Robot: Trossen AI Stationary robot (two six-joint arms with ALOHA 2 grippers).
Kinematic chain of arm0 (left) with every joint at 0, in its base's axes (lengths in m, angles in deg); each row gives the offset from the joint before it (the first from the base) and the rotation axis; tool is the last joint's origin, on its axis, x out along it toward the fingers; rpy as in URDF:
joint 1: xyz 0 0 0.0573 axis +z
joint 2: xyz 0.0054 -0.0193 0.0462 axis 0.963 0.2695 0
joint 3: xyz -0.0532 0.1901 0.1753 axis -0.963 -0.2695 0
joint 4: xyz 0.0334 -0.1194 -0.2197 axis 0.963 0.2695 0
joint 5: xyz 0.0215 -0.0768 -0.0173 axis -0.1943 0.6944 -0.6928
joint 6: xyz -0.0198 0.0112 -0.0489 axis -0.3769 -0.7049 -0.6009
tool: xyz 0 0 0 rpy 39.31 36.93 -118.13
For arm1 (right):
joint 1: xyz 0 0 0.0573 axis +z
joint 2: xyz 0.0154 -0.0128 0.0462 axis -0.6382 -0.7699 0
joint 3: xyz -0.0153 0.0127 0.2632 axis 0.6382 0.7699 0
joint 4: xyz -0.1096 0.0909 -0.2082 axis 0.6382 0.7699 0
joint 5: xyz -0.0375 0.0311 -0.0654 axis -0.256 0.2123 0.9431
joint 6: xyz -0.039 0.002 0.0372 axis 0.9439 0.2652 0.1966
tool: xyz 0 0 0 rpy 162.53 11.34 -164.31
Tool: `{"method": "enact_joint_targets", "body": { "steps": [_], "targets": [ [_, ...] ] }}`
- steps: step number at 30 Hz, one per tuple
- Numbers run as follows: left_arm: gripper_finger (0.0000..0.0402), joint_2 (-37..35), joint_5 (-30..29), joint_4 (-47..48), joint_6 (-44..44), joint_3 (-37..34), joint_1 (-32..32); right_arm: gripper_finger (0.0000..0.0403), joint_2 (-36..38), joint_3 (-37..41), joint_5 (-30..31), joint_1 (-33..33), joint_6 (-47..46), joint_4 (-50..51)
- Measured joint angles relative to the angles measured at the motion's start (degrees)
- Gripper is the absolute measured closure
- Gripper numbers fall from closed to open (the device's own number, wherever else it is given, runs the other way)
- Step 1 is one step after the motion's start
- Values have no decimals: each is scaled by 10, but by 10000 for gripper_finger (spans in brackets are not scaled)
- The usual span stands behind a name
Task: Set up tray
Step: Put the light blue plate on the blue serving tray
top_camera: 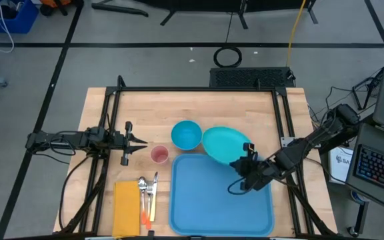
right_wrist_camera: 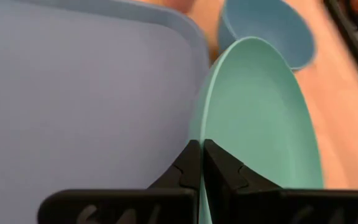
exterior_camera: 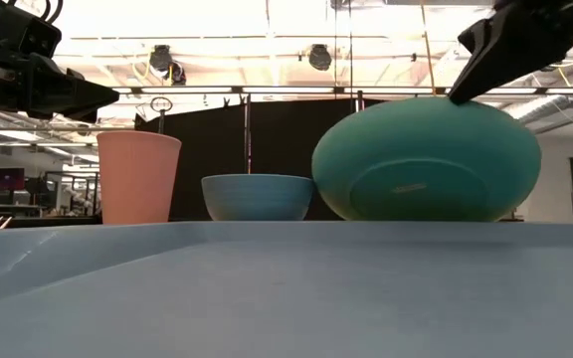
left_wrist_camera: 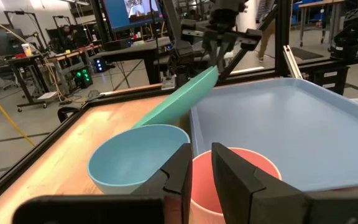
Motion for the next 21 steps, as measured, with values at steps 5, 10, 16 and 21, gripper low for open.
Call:
{"method": "enact_joint_targets", "body": {
  "steps": [5, 10, 16, 21],
  "targets": [
    [334, 0, 0, 0, 0, 0, 0, 402, 0, 0, -49, 11, 0, -45],
    [334, 0, 0, 0, 0, 0, 0, 402, -6, 0, -99, 17, -34, -73],
    [334, 0, 0, 0, 0, 0, 0, 402, -60, 0, -161, 25, -92, -103],
    [334, 0, 0, 0, 0, 0, 0, 402, -113, 0, -197, 31, -103, -167]
  ]
}}
